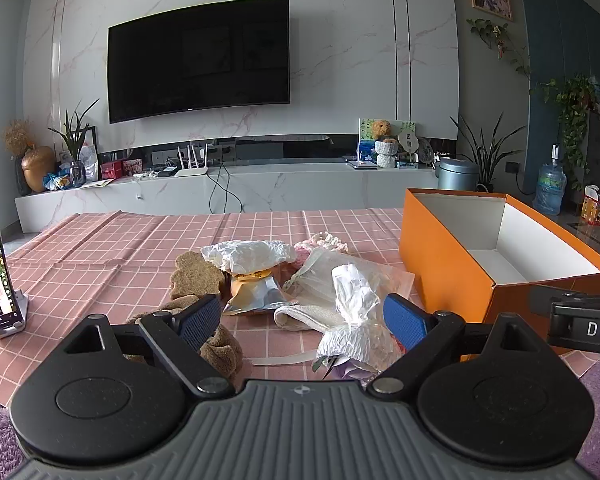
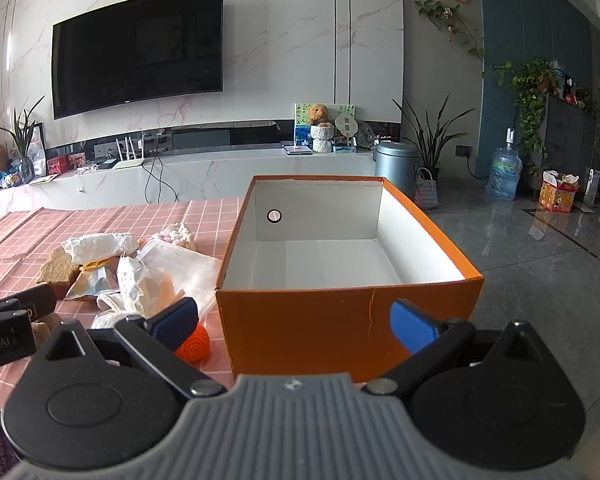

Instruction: Organize soft objects

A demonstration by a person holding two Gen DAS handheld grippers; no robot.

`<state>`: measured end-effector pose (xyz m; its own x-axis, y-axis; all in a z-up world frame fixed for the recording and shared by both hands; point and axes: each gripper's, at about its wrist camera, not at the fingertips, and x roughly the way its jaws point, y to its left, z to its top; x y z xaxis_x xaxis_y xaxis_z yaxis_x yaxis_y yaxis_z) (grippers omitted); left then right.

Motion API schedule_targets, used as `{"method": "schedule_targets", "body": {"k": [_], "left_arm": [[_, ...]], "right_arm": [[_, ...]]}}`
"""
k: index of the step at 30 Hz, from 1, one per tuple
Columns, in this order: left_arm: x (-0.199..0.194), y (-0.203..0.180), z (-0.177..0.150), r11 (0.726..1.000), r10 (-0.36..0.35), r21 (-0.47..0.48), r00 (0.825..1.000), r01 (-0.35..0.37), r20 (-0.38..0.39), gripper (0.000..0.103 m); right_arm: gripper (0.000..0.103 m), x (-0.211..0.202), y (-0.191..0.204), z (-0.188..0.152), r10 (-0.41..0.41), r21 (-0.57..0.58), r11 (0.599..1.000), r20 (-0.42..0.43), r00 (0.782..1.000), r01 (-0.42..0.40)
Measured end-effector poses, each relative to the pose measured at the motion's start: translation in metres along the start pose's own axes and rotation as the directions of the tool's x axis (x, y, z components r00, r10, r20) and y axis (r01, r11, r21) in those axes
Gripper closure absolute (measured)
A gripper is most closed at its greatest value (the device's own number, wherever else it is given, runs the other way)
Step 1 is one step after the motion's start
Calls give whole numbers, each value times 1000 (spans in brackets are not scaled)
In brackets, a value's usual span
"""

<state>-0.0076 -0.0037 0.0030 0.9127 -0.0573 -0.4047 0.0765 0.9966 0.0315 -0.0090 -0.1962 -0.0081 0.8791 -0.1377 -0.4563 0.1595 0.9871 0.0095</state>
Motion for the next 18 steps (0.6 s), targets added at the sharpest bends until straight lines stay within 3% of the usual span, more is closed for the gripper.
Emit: {"method": "schedule_targets", "body": {"k": [18], "left_arm": [[0, -3, 0, 1000, -7, -1, 1000, 7, 1, 0]], "right_arm": [[2, 0, 0, 0, 0, 0, 1000, 0, 1000, 0]]}}
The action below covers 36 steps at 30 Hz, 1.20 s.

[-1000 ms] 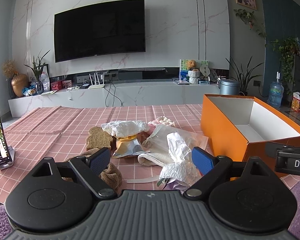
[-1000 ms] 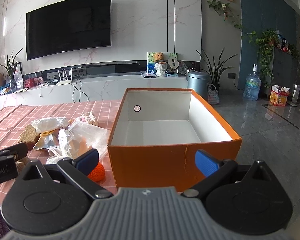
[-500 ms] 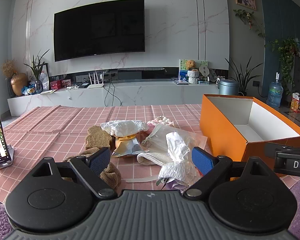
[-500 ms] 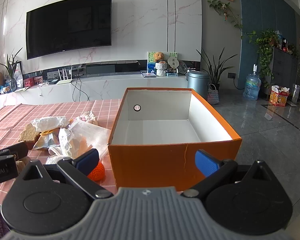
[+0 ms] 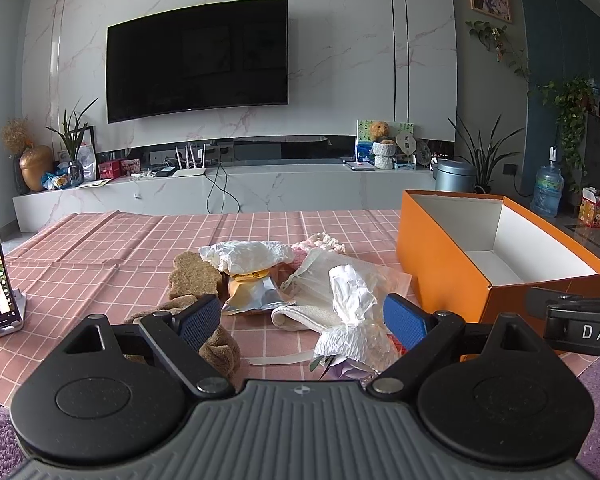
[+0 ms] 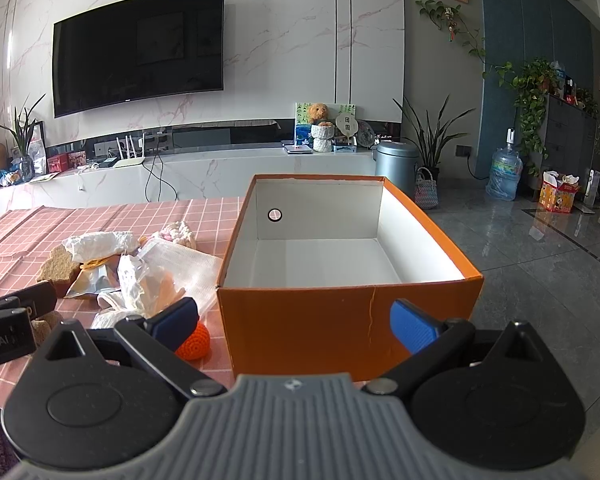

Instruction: Organize soft objects

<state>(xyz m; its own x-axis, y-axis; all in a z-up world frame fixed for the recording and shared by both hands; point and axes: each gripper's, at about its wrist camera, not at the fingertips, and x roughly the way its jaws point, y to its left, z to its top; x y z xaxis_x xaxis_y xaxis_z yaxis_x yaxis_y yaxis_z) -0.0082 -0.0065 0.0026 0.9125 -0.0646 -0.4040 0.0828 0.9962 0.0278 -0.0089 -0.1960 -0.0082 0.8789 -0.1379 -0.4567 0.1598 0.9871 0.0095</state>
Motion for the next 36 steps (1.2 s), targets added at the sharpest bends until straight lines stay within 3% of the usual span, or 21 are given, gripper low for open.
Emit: {"method": "schedule_targets", "body": {"k": [27, 31, 36], "left_arm": [[1, -3, -1, 1000, -16, -2, 1000, 16, -10, 0], [3, 2, -2, 999, -27, -27, 999, 26, -38, 14], [10, 13, -3, 996, -73, -65, 992, 66, -107, 22]], "right_arm": [[2, -2, 2, -2, 26, -2, 1000, 1, 1000, -26], [3, -4, 0, -4, 74, 18, 997, 20, 997, -75], [3, -5, 13, -4, 96, -42, 995, 29, 995, -94]]}}
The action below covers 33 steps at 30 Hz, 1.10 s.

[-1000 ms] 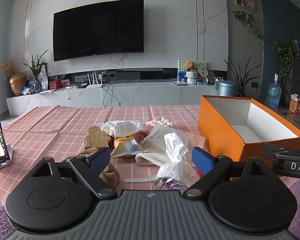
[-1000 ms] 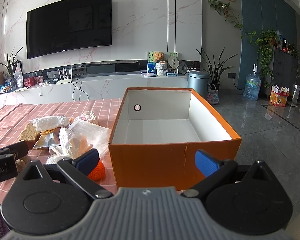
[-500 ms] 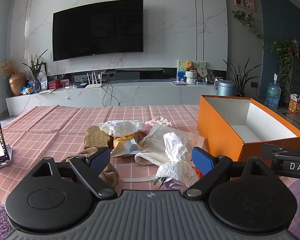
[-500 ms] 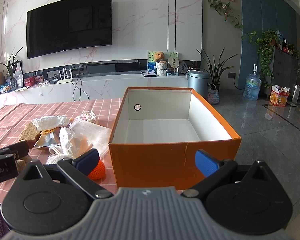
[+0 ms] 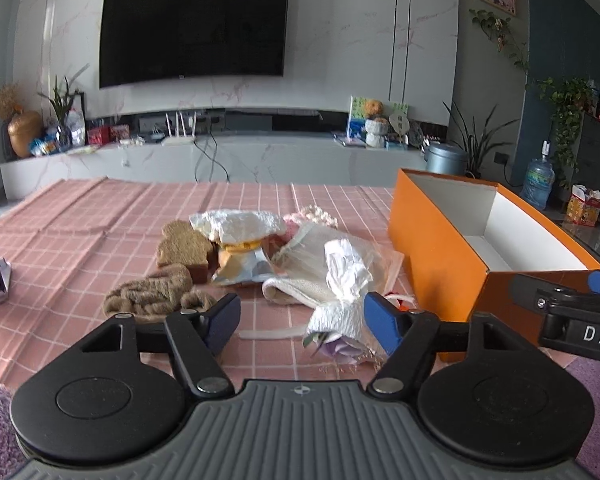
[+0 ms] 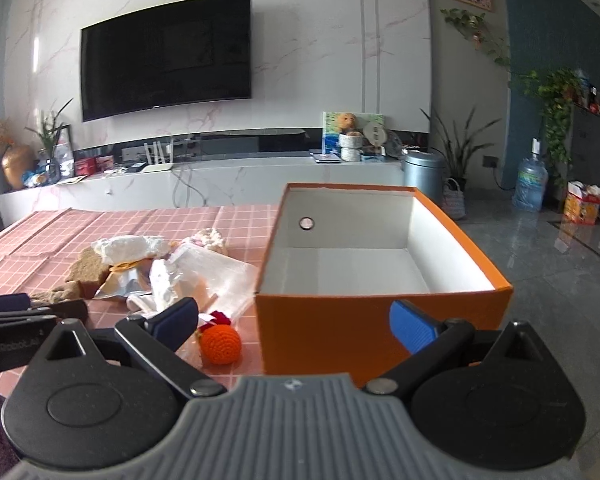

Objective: Organize soft objects
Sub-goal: 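Grasp the brown fuzzy towel with the left tool while the right tool grasps a clear plastic bag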

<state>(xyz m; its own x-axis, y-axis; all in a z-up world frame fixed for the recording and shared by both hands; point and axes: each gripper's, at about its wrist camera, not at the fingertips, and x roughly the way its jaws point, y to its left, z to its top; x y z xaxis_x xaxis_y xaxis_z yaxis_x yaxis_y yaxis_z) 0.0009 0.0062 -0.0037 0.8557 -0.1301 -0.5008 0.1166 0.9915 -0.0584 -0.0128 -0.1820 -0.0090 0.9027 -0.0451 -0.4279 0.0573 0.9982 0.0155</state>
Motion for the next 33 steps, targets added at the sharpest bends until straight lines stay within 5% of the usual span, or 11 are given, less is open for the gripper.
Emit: {"method": "schedule_targets", "body": {"k": [13, 15, 17, 19, 24, 33], "left_arm": [[11, 47, 5, 991, 51, -118, 997, -56, -52, 51], [11, 55, 7, 987, 94, -127, 995, -98, -37, 46], [12, 65, 10, 977, 145, -153, 989, -148, -26, 25], [12, 76, 13, 962, 188, -198, 982, -189, -22, 17], [21, 99, 11, 923, 265, -270, 962, -275, -71, 14], [45, 119, -5, 877, 286, -351, 943, -329, -171, 11]], "right_arm": [[30, 11, 53, 9, 159, -192, 969, 8, 987, -155], [35, 19, 61, 12, 181, -204, 962, -11, 983, -180], [35, 28, 68, 15, 206, -203, 957, -35, 978, -209], [35, 38, 76, 17, 225, -200, 952, -61, 972, -233], [34, 61, 90, 16, 264, -180, 941, -135, 955, -286], [19, 98, 105, 9, 238, -152, 949, -239, 941, -278]]}}
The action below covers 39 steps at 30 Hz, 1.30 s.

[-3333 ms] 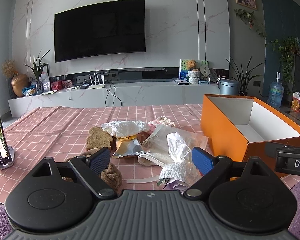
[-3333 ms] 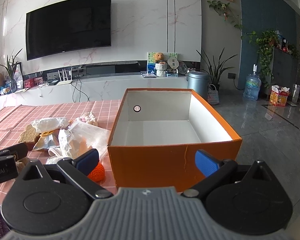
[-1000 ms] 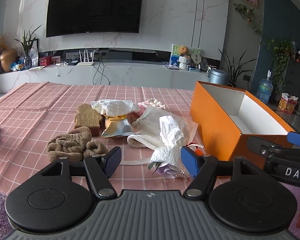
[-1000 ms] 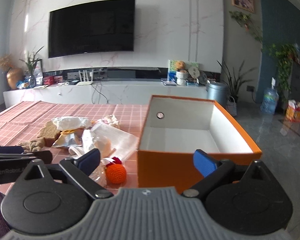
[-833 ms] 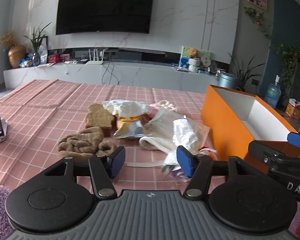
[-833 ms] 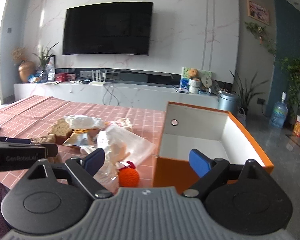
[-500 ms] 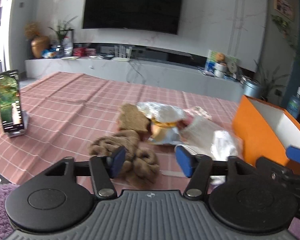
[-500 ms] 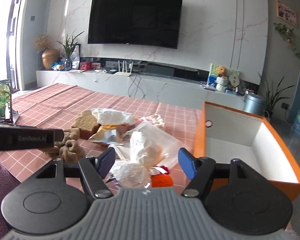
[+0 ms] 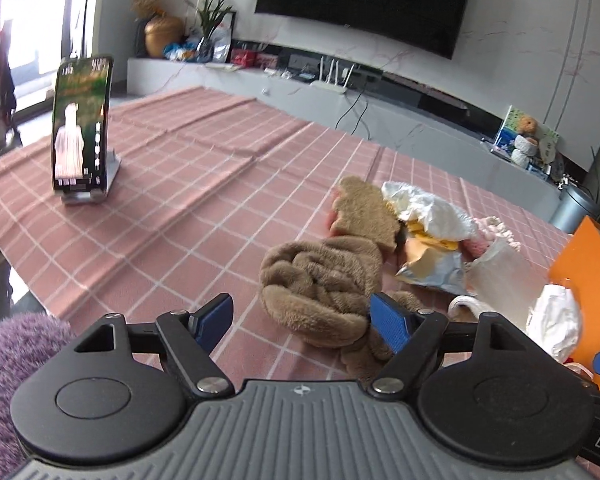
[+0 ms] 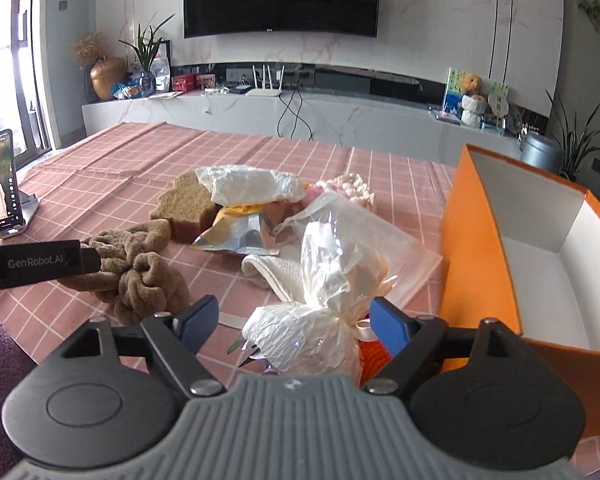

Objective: Organize soft objects
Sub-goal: 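Grasp the brown fuzzy towel with the left tool while the right tool grasps a clear plastic bag, then carry the towel and the bag over the orange box with both tools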

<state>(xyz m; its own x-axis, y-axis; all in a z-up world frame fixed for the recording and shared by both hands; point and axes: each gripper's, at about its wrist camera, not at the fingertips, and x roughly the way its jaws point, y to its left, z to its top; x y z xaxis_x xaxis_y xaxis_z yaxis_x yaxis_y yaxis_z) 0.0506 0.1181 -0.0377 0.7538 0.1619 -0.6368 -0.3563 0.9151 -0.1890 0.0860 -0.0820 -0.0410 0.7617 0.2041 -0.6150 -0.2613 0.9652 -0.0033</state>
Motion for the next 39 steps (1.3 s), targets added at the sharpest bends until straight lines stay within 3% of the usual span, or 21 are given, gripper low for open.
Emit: {"method": "schedule_targets", "body": {"k": [8, 19, 25, 31, 39], "left_arm": [[34, -2, 1, 994, -38, -100, 998, 33, -55, 10], [62, -24, 9, 993, -16, -117, 999, 10, -50, 4], [70, -30, 9, 995, -24, -97, 998, 18, -61, 4], [69, -27, 9, 994, -65, -91, 996, 59, -65, 19], [49, -28, 9, 993, -111, -52, 993, 109, -33, 32]], "right_arm": [[18, 29, -2, -1, 6, 21, 1000, -63, 998, -4], [18, 50, 1, -4, -22, -1, 1000, -92, 996, 22], [30, 48, -1, -4, -41, -7, 999, -82, 996, 40], [39, 44, -3, -6, -46, -14, 999, -70, 996, 45], [43, 29, -4, -4, -38, -18, 999, -22, 999, 37]]}}
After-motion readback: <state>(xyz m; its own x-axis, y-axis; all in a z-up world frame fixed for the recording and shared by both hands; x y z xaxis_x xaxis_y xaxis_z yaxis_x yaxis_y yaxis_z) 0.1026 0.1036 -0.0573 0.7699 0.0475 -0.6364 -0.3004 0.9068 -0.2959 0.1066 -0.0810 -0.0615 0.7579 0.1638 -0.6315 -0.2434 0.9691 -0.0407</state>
